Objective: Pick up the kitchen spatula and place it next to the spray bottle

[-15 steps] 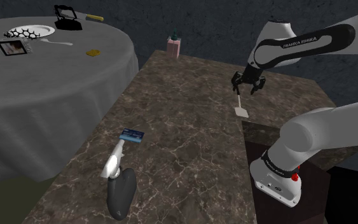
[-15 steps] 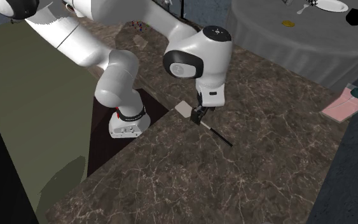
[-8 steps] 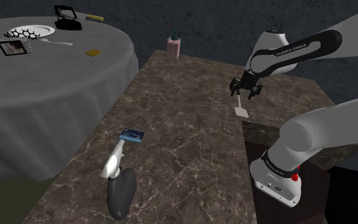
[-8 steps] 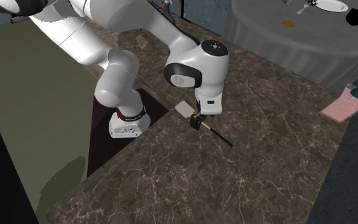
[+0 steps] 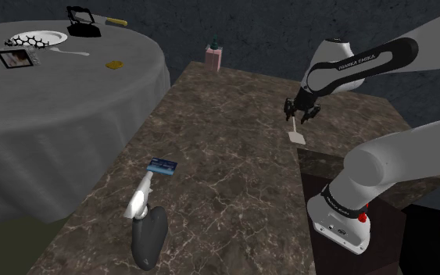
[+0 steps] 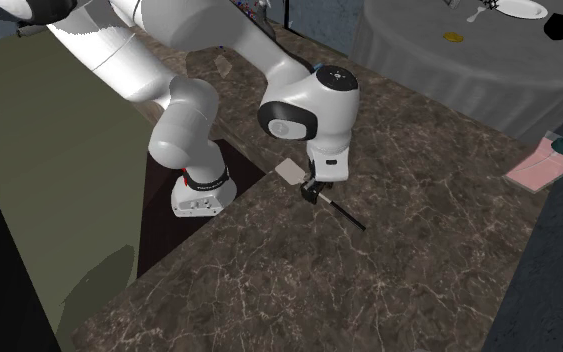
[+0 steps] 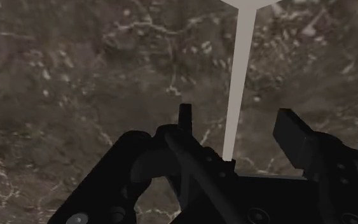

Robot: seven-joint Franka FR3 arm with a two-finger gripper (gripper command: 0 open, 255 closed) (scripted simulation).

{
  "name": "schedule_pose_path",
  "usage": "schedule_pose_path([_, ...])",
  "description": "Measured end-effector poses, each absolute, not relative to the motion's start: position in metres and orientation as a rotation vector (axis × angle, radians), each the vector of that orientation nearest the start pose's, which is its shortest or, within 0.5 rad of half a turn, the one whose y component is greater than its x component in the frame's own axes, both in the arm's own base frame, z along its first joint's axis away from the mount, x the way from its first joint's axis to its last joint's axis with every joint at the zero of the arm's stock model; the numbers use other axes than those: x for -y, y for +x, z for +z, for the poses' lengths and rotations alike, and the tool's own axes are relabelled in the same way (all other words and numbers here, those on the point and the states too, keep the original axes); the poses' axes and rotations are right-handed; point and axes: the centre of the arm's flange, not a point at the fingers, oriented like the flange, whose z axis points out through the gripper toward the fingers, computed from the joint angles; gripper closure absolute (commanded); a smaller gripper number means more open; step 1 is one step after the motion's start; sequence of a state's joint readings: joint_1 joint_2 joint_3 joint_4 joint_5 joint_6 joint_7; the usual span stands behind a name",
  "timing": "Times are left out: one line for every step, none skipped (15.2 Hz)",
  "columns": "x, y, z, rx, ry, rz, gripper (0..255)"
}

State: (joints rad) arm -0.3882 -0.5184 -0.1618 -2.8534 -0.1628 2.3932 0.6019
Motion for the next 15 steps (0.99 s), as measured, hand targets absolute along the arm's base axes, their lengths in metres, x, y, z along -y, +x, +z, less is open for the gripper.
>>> schedule_pose_path([0.175,0.296,0.339,-1.544,-2.771,-0.092,255])
schedule_pose_path([0.175,0.296,0.339,-1.544,-2.771,-0.092,255])
schedule_pose_path([0.175,0.296,0.339,-1.544,-2.771,-0.093,255])
schedule_pose_path([0.175,0.296,0.339,-1.544,-2.771,-0.093,255])
schedule_pose_path([0.175,0.296,0.339,-1.544,-2.771,-0.093,255])
schedule_pose_path([0.175,0.296,0.339,-1.544,-2.771,-0.093,255])
schedule_pose_path([0.175,0.296,0.339,-1.544,-2.771,-0.093,255])
schedule_pose_path([0.175,0.296,0.339,-1.544,-2.771,-0.093,255])
schedule_pose_path([0.175,0.296,0.339,-1.544,-2.771,-0.093,255])
schedule_pose_path([0.175,0.295,0.341,-1.544,-2.771,-0.093,255])
schedule_pose_path([0.175,0.296,0.345,-1.544,-2.771,-0.093,255])
schedule_pose_path([0.175,0.296,0.349,-1.544,-2.771,-0.093,255])
schedule_pose_path([0.175,0.295,0.355,-1.544,-2.771,-0.094,255])
schedule_pose_path([0.175,0.295,0.360,-1.544,-2.771,-0.093,255])
schedule_pose_path([0.175,0.296,0.365,-1.544,-2.771,-0.093,255])
